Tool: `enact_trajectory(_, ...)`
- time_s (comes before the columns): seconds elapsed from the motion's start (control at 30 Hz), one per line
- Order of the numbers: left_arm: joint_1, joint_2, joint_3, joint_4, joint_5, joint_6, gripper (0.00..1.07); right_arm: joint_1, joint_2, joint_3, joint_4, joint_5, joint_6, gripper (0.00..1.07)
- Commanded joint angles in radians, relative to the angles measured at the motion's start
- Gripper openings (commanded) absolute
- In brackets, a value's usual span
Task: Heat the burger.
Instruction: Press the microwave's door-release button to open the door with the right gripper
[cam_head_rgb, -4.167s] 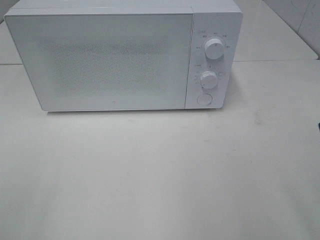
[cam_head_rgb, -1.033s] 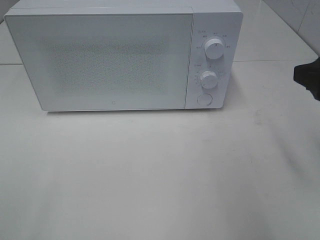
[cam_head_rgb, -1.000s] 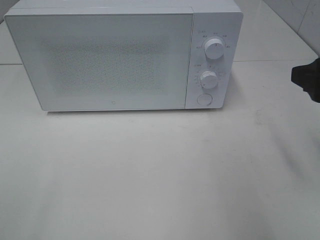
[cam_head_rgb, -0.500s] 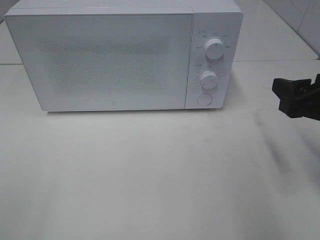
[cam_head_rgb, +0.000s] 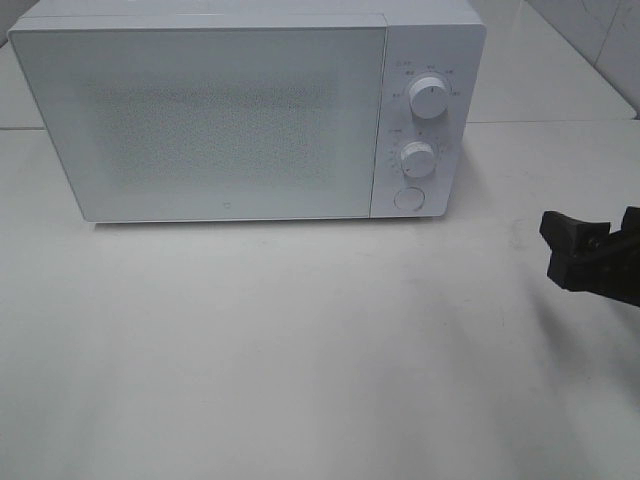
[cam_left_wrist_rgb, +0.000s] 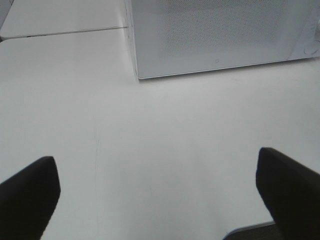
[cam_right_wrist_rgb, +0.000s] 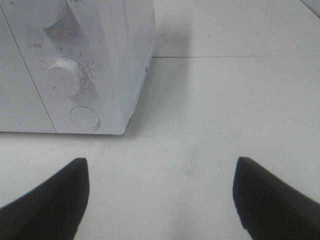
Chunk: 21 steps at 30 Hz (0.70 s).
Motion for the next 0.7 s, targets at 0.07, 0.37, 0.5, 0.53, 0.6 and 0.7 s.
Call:
enact_trajectory(0.07,0.003,-0.017,0.002,-0.011,-0.002,-0.008,1.00,0.095,0.061,0.020,0.107,-0.108,-0.047,0.76)
enact_trajectory(0.37,0.003,-0.017,0.002,-0.011,-0.002,-0.008,1.00,0.310,0.188,0.019,0.316,-0.270,-0.080,0.76)
enact_trajectory(0.5,0.003,-0.017,0.002,-0.011,-0.002,-0.008,1.00,0.366,0.216,0.017,0.385,-0.299,-0.080,0.76)
enact_trajectory(0.53,0.003,-0.017,0.002,-0.011,-0.002,-0.008,1.00,0.386,0.226,0.014,0.412,-0.305,-0.080,0.76)
enact_trajectory(0.6,0.003,-0.017,0.002,-0.011,-0.002,-0.008,1.00,0.418,0.246,0.004,0.453,-0.318,-0.084,0.76)
enact_trajectory(0.7,0.003,-0.017,0.002,-0.011,-0.002,-0.008,1.00,0.460,0.275,-0.025,0.500,-0.324,-0.109,0.76)
